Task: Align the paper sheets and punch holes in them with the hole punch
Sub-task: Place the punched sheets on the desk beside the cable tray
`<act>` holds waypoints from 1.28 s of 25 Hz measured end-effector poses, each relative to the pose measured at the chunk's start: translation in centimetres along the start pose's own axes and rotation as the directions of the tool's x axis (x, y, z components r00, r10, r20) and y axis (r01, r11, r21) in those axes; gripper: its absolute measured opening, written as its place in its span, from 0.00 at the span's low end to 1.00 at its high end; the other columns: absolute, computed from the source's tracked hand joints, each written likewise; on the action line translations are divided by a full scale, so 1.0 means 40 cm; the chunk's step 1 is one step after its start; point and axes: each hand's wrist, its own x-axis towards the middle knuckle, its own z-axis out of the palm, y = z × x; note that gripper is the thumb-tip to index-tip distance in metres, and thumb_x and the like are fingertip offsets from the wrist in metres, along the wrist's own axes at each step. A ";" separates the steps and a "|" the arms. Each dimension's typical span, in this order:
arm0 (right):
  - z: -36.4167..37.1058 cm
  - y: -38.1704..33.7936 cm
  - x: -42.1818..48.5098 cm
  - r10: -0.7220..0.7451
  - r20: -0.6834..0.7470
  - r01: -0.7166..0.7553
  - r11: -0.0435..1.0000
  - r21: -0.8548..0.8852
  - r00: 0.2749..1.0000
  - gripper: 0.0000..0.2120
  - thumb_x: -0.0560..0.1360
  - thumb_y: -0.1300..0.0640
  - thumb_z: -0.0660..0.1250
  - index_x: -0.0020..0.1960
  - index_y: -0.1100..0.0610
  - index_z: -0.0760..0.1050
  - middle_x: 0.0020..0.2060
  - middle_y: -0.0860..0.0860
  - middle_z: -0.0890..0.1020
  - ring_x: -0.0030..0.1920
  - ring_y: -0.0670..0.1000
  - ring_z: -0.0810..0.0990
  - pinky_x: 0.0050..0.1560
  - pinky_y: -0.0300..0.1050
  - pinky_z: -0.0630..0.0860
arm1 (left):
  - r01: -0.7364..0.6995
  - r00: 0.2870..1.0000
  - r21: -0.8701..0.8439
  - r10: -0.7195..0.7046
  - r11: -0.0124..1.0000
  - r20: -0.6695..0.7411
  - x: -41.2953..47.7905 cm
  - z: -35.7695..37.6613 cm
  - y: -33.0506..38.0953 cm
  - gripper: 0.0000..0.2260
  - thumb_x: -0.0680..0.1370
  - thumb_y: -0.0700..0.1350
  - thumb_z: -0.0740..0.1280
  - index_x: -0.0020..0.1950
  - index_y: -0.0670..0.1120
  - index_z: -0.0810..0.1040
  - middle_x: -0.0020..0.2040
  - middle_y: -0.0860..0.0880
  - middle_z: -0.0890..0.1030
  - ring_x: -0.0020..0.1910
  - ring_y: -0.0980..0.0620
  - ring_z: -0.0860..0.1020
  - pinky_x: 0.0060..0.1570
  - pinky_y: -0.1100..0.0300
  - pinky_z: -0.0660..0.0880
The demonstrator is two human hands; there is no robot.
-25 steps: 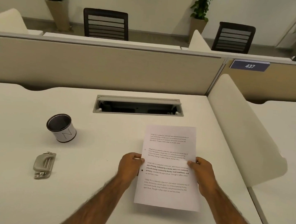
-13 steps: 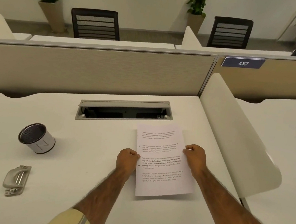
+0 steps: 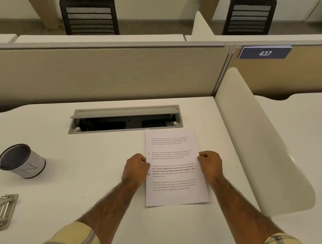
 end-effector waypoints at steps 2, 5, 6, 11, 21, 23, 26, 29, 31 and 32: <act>0.004 -0.001 0.004 -0.004 -0.005 0.004 1.000 -0.013 1.000 0.13 0.75 0.63 0.64 0.55 0.60 0.85 0.53 0.55 0.87 0.53 0.56 0.84 0.56 0.49 0.80 | -0.018 1.000 0.006 0.019 1.000 -0.011 0.003 0.006 -0.007 0.02 0.80 0.44 0.68 0.50 0.47 0.76 0.50 0.51 0.82 0.44 0.49 0.84 0.47 0.47 0.85; 0.007 -0.007 0.008 -0.003 -0.027 0.002 1.000 -0.017 1.000 0.13 0.76 0.62 0.64 0.56 0.60 0.84 0.54 0.55 0.86 0.54 0.56 0.83 0.58 0.49 0.79 | -0.056 0.998 0.049 0.057 0.997 -0.024 0.002 0.014 -0.009 0.07 0.81 0.45 0.68 0.59 0.48 0.75 0.56 0.50 0.82 0.44 0.52 0.81 0.48 0.52 0.83; 0.007 -0.006 0.008 -0.001 -0.028 0.000 1.000 -0.019 1.000 0.13 0.76 0.62 0.64 0.57 0.60 0.84 0.54 0.55 0.86 0.54 0.56 0.83 0.59 0.50 0.79 | -0.064 0.998 0.055 0.065 0.996 -0.024 0.000 0.014 -0.007 0.08 0.81 0.45 0.68 0.60 0.47 0.76 0.58 0.49 0.82 0.45 0.51 0.81 0.49 0.52 0.83; 0.006 -0.007 0.005 0.008 -0.023 -0.008 1.000 -0.013 1.000 0.14 0.76 0.62 0.64 0.58 0.60 0.83 0.56 0.55 0.86 0.56 0.57 0.83 0.60 0.50 0.79 | -0.073 0.997 0.108 0.077 0.992 -0.033 -0.008 0.012 -0.009 0.15 0.81 0.46 0.68 0.67 0.46 0.77 0.66 0.46 0.81 0.59 0.45 0.82 0.60 0.48 0.80; -0.002 0.009 -0.046 -0.052 -0.055 0.052 0.999 -0.003 0.997 0.15 0.80 0.63 0.63 0.65 0.64 0.79 0.65 0.59 0.81 0.66 0.58 0.77 0.70 0.48 0.69 | -0.198 0.977 0.263 0.212 0.944 -0.024 -0.078 -0.027 -0.050 0.19 0.85 0.52 0.60 0.75 0.47 0.71 0.73 0.48 0.74 0.71 0.47 0.74 0.70 0.49 0.73; -0.003 0.025 -0.079 -0.060 -0.071 0.060 0.998 -0.003 0.996 0.15 0.80 0.63 0.63 0.65 0.63 0.79 0.65 0.59 0.81 0.66 0.59 0.78 0.69 0.50 0.70 | -0.278 0.944 0.348 0.322 0.895 -0.075 -0.114 -0.071 -0.120 0.19 0.86 0.51 0.58 0.75 0.48 0.73 0.74 0.48 0.74 0.72 0.48 0.72 0.74 0.52 0.69; 0.016 0.038 -0.154 -0.160 -0.184 0.138 0.982 -0.127 0.970 0.12 0.79 0.62 0.65 0.59 0.61 0.82 0.59 0.59 0.83 0.60 0.61 0.80 0.64 0.55 0.75 | -0.312 0.904 0.449 0.407 0.838 -0.132 -0.169 -0.178 -0.278 0.20 0.87 0.50 0.56 0.78 0.47 0.71 0.80 0.48 0.68 0.81 0.47 0.62 0.82 0.53 0.55; 0.056 0.026 -0.238 -0.422 -0.237 0.351 0.890 -0.290 0.875 0.08 0.75 0.65 0.69 0.52 0.58 0.83 0.52 0.58 0.85 0.54 0.62 0.80 0.57 0.56 0.75 | -0.250 0.905 0.514 0.387 0.821 -0.177 -0.221 -0.295 -0.450 0.26 0.86 0.56 0.48 0.82 0.47 0.64 0.85 0.48 0.57 0.85 0.49 0.51 0.83 0.52 0.46; 0.098 0.002 -0.312 -0.554 -0.147 0.496 0.814 -0.301 0.819 0.09 0.73 0.66 0.69 0.52 0.58 0.83 0.51 0.57 0.85 0.54 0.62 0.80 0.57 0.55 0.74 | -0.199 0.929 0.506 0.326 0.839 -0.174 -0.255 -0.356 -0.555 0.34 0.82 0.63 0.41 0.84 0.48 0.57 0.86 0.49 0.50 0.85 0.52 0.45 0.83 0.54 0.43; 0.125 -0.012 -0.354 -0.603 -0.080 0.558 0.774 -0.300 0.794 0.10 0.73 0.66 0.69 0.53 0.58 0.82 0.51 0.56 0.85 0.54 0.61 0.80 0.58 0.54 0.73 | -0.190 0.940 0.508 0.305 0.840 -0.152 -0.272 -0.377 -0.601 0.37 0.80 0.65 0.39 0.85 0.48 0.54 0.86 0.49 0.47 0.84 0.52 0.42 0.83 0.54 0.42</act>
